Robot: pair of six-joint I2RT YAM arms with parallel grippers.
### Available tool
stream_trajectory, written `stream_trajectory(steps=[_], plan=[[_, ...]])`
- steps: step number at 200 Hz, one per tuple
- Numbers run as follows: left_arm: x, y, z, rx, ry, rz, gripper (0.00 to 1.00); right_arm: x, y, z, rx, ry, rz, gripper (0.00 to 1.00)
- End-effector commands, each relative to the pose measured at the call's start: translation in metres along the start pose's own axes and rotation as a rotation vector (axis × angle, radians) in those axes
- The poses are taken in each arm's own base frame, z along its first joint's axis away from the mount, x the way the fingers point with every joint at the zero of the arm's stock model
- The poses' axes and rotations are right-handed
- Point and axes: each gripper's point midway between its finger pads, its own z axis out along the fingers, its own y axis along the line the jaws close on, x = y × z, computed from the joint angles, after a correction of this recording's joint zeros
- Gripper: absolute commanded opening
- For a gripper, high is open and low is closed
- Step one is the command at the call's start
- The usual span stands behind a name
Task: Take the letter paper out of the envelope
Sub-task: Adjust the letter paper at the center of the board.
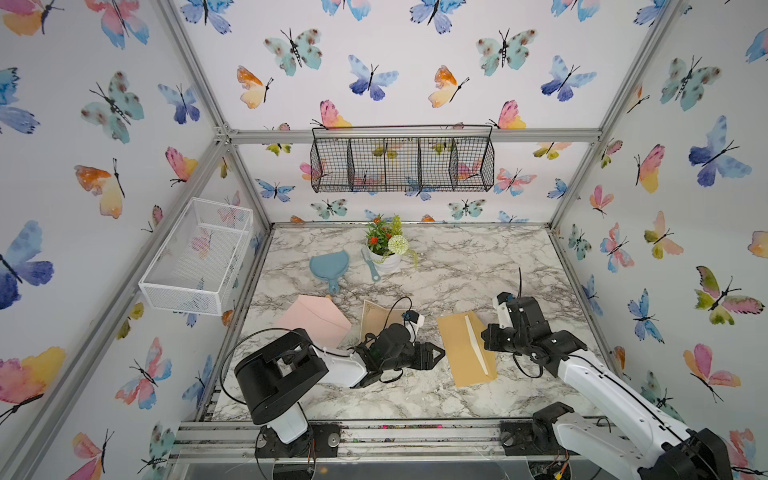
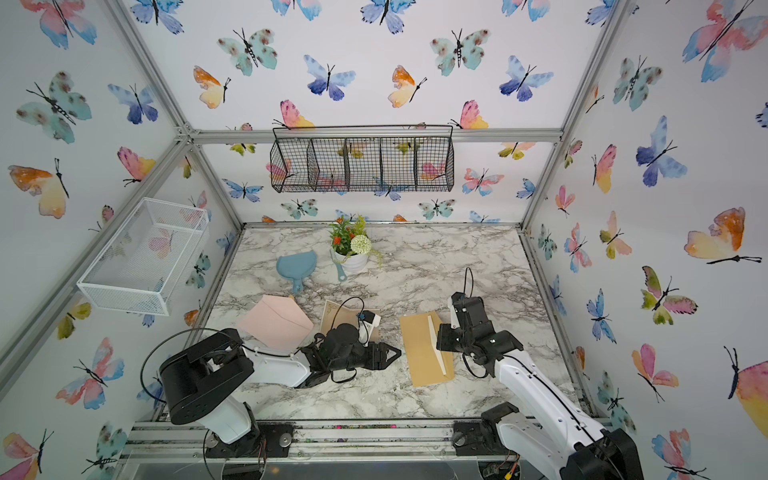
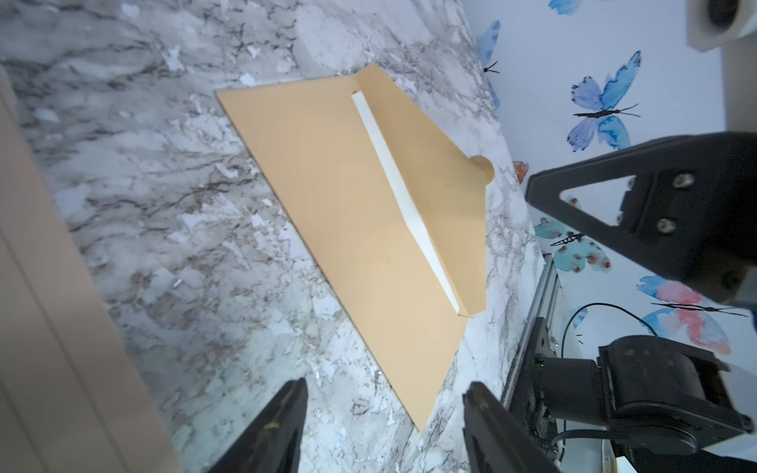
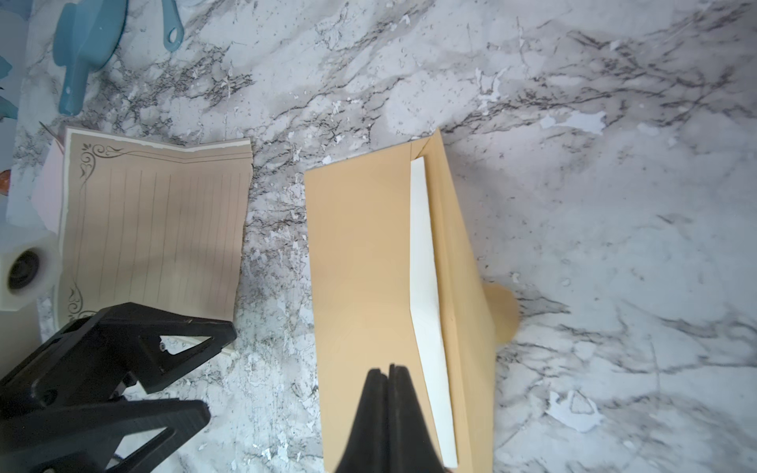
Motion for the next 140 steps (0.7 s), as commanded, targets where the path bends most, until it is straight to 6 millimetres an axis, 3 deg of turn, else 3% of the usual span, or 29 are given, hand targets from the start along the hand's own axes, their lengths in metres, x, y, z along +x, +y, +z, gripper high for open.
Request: stream_trajectory(steps=[1,15,38,51,74,109,140], plan=[[-0.010,-0.040,-0.011,0.217,-0.051,0.065,0.65,-0.017,0.031,-0.018,-0.136,-0.054,-0.003,0.01],[-0.011,-0.040,-0.011,0.244,-0.064,0.030,0.65,-0.019,0.036,-0.024,-0.162,-0.067,-0.006,0.01],[-0.005,-0.026,-0.002,0.200,-0.019,-0.004,0.64,-0.006,0.020,-0.014,-0.086,-0.015,-0.006,0.01],[-0.004,-0.028,-0.003,0.215,-0.021,-0.001,0.63,0.005,0.013,-0.004,-0.068,0.031,0.005,0.17],[-0.006,-0.032,-0.006,0.222,-0.022,0.011,0.61,0.020,0.012,0.017,-0.102,0.080,0.022,0.29],[-0.006,-0.033,-0.001,0.184,0.002,0.044,0.61,0.016,-0.012,0.030,0.041,0.077,0.033,0.42],[0.001,-0.028,0.006,0.165,0.027,0.039,0.60,0.023,-0.019,0.044,0.067,0.113,0.041,0.51]])
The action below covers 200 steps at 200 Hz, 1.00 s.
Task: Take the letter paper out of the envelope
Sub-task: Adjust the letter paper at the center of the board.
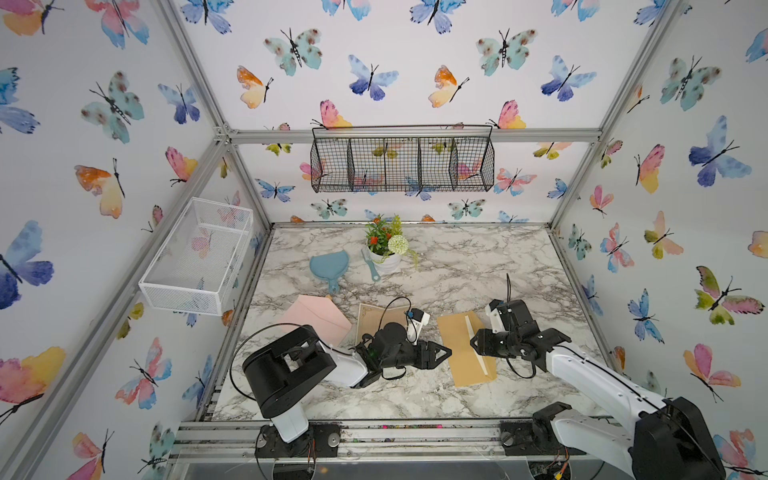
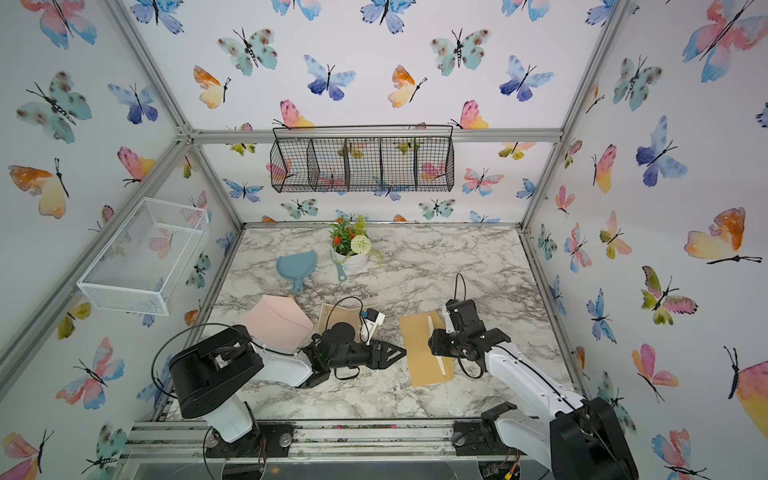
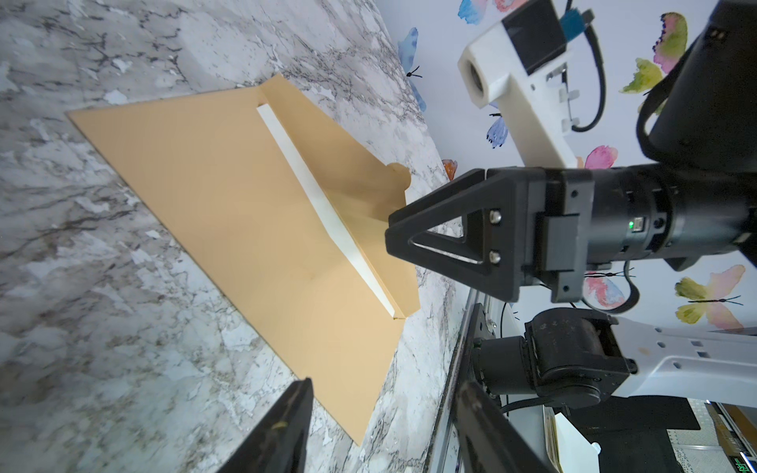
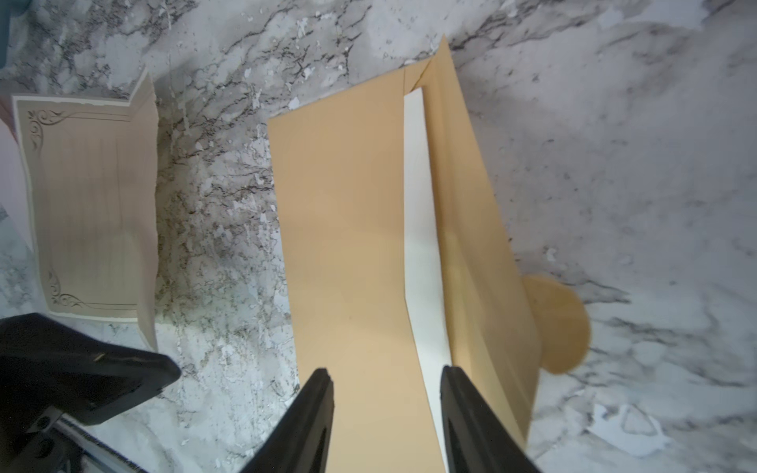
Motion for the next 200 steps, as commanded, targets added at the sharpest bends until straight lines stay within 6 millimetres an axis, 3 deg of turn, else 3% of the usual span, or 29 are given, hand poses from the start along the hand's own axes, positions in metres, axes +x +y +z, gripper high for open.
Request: stream_trajectory(steps=[1,82,115,146,189,200], plan=[[0.004,-0.001,0.004,-0.006,0.026,0.021,0.60,-0.005,-0.005,0.009,0.034,-0.015,0.001,0.51],[0.013,0.007,0.007,-0.023,0.054,0.014,0.59,0.010,-0.018,0.042,0.054,0.041,0.004,0.52],[0.013,0.006,0.008,-0.017,0.057,0.015,0.58,0.018,-0.021,0.055,0.044,0.066,0.002,0.48],[0.014,0.005,0.008,-0.015,0.062,0.015,0.58,0.017,-0.020,0.057,0.041,0.070,0.002,0.25],[0.015,0.006,0.010,-0.013,0.067,0.014,0.58,0.011,-0.017,0.047,0.031,0.034,-0.005,0.02],[0.015,0.007,0.011,-0.015,0.069,0.012,0.57,0.010,-0.015,0.045,0.024,0.025,-0.006,0.01]])
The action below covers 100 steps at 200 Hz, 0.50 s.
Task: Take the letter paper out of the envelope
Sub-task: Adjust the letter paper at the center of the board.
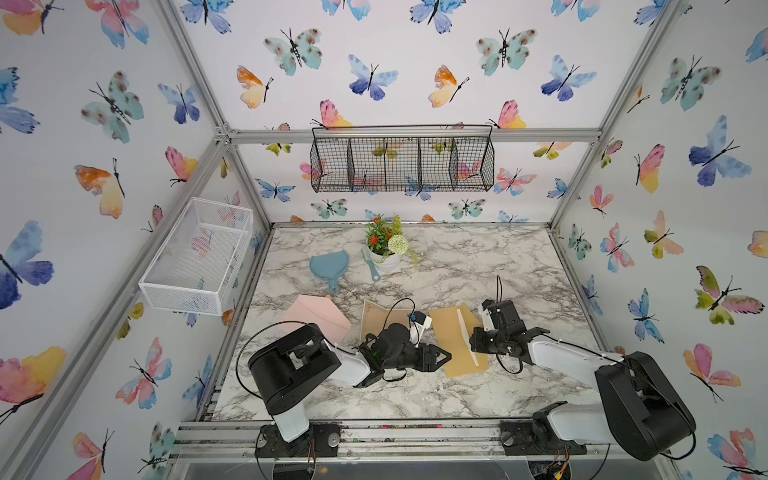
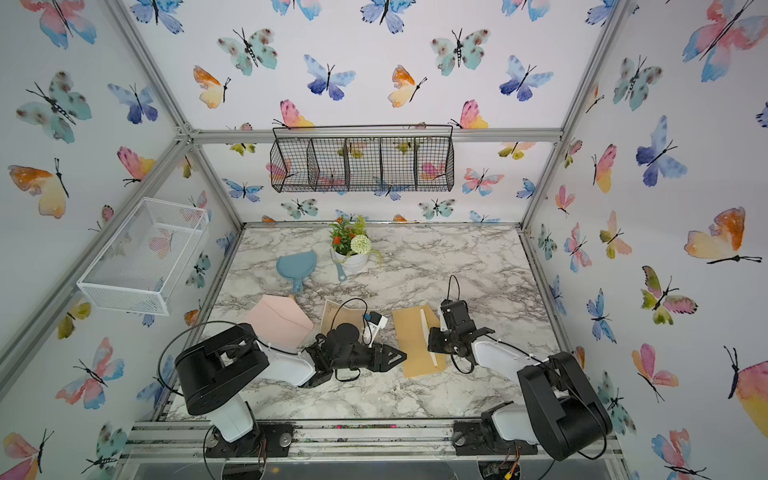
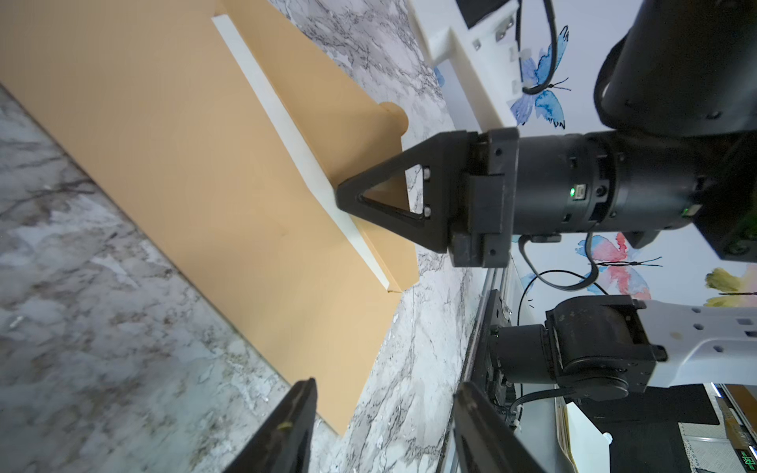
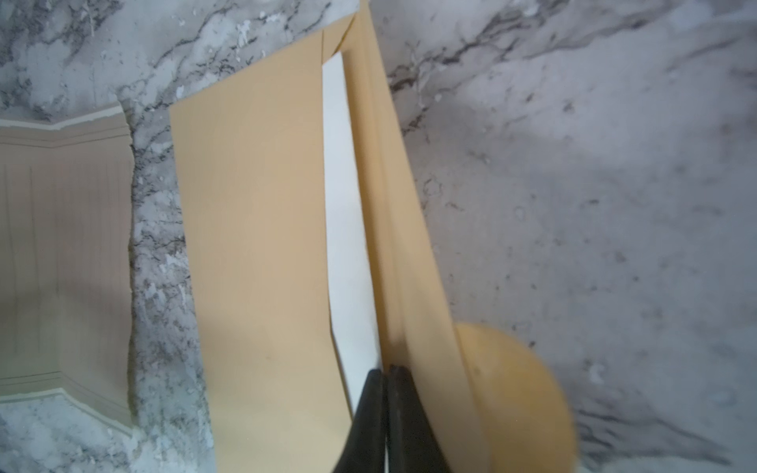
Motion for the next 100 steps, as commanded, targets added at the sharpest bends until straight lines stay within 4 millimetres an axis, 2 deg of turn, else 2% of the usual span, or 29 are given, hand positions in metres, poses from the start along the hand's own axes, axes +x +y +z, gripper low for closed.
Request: stream_trajectory(steps=[1,37,84,92,100], plan=[[0.003,-0.005,0.005,0.020,0.018,0.020,0.57,0.016,-0.006,-0.003,0.020,0.042,0.002,0.01],[0.004,-0.003,0.005,0.016,0.019,0.017,0.57,0.013,-0.003,-0.009,0.010,0.030,-0.004,0.01],[0.004,-0.001,0.007,0.008,0.017,0.009,0.56,0.002,0.006,-0.027,-0.016,-0.029,-0.016,0.02],[0.005,0.000,0.008,0.008,0.020,0.006,0.56,0.001,0.005,-0.027,-0.017,-0.035,-0.017,0.16],[0.005,0.001,0.010,0.007,0.024,0.002,0.56,0.001,0.005,-0.026,-0.015,-0.035,-0.018,0.38]])
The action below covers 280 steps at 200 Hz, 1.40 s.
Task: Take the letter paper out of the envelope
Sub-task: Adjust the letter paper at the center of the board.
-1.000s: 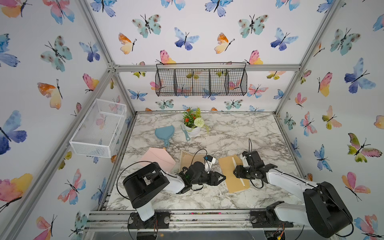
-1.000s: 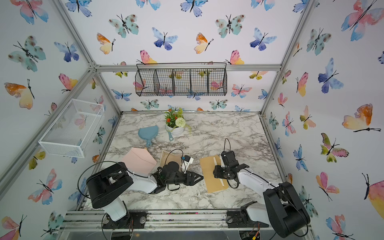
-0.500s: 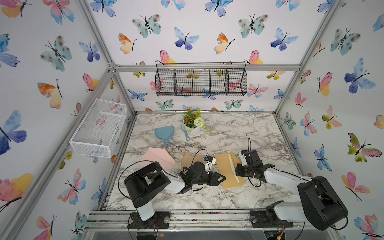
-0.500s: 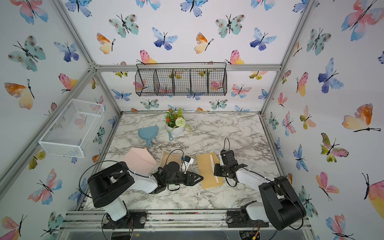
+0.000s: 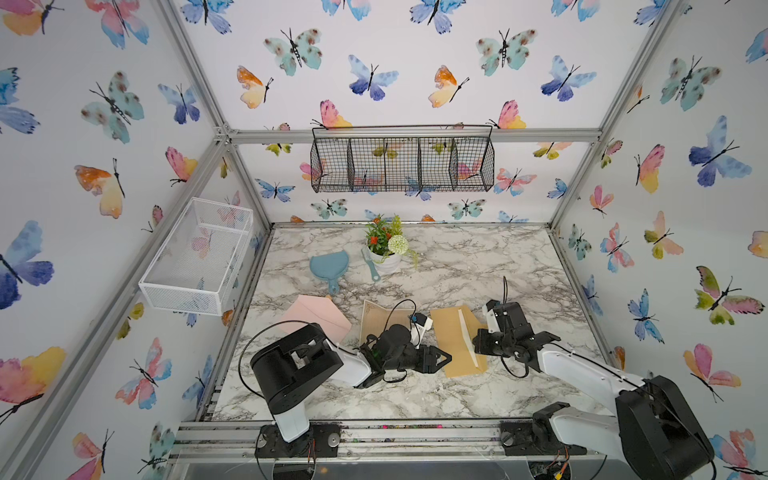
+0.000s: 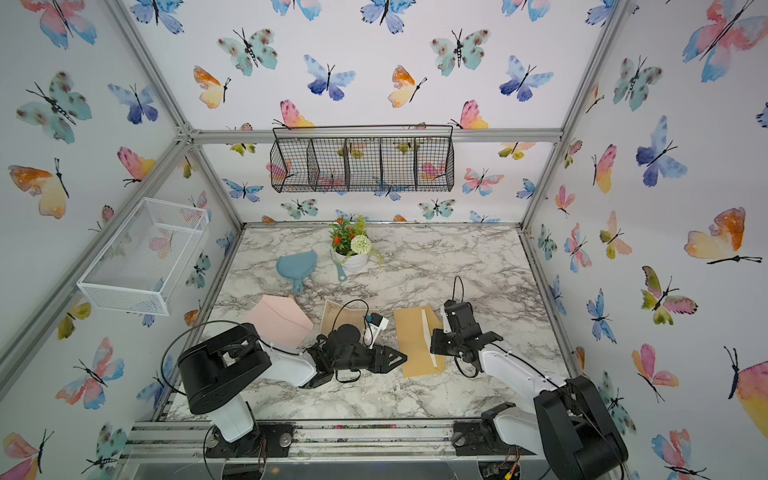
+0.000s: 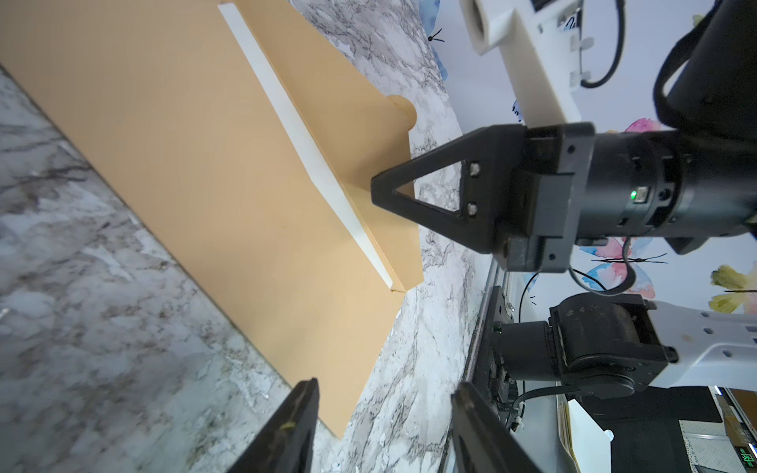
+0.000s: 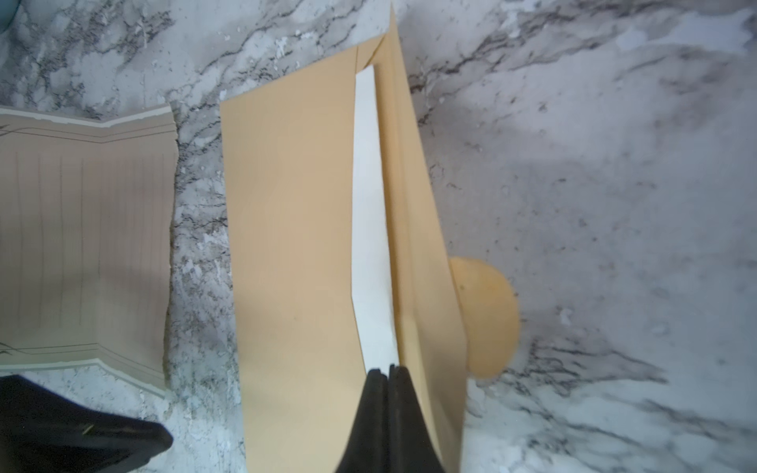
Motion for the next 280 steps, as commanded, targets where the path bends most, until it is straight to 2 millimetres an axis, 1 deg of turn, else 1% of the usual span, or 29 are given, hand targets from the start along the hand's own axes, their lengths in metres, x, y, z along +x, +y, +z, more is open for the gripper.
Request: stream_trajectory(steps=[1,5,9,20,30,53,84,116,136,152,167,182,192,201,213,219,242,256,280], plan=[[0.000,-0.002,0.008,0.014,0.011,0.006,0.56,0.004,-0.001,-0.001,0.008,0.012,-0.010,0.40],[0.000,-0.001,0.009,0.012,0.015,0.002,0.56,0.004,-0.001,-0.001,0.008,0.013,-0.010,0.46],[0.000,-0.001,0.011,0.013,0.017,0.000,0.56,0.004,-0.001,0.000,0.008,0.016,-0.010,0.50],[0.000,-0.003,0.017,0.021,0.027,-0.003,0.56,0.004,0.000,0.002,0.004,0.022,-0.013,0.54],[-0.001,-0.007,0.024,0.038,0.039,0.006,0.52,0.003,0.000,0.005,0.003,0.028,-0.013,0.55],[-0.002,-0.006,0.031,0.035,0.039,0.007,0.38,0.003,0.000,0.008,0.005,0.027,-0.016,0.55],[0.001,0.003,0.032,-0.008,0.043,-0.006,0.37,0.006,-0.004,0.013,0.006,0.018,-0.018,0.54],[0.005,0.009,0.034,-0.019,0.057,-0.013,0.36,0.010,-0.009,0.020,0.022,0.029,-0.021,0.52],[0.009,0.015,0.036,-0.040,0.071,-0.024,0.34,0.010,-0.014,0.023,0.041,0.033,-0.024,0.51],[0.013,0.021,0.038,-0.055,0.085,-0.033,0.32,0.011,-0.014,0.026,0.032,0.037,-0.025,0.48],[0.015,0.023,0.039,-0.058,0.093,-0.038,0.31,0.013,-0.012,0.028,0.014,0.045,-0.027,0.41],[0.017,0.024,0.040,-0.059,0.098,-0.042,0.30,0.015,-0.010,0.030,0.002,0.053,-0.025,0.31],[0.017,0.026,0.040,-0.063,0.097,-0.040,0.30,0.014,-0.008,0.029,-0.003,0.058,-0.024,0.29],[0.017,0.026,0.039,-0.065,0.097,-0.040,0.30,0.011,-0.006,0.025,-0.007,0.056,-0.024,0.30],[0.016,0.027,0.038,-0.071,0.094,-0.039,0.29,0.002,0.001,0.016,-0.021,0.033,-0.028,0.35],[0.016,0.026,0.038,-0.072,0.091,-0.039,0.29,0.000,0.003,0.011,-0.025,0.027,-0.029,0.36],[0.015,0.025,0.038,-0.071,0.094,-0.034,0.29,-0.020,0.017,-0.016,-0.050,-0.043,-0.043,0.38],[0.014,0.024,0.037,-0.068,0.092,-0.034,0.29,-0.025,0.023,-0.032,-0.058,-0.060,-0.042,0.39],[0.011,0.020,0.033,-0.067,0.080,-0.028,0.29,-0.031,0.021,-0.063,-0.025,-0.111,-0.022,0.38]])
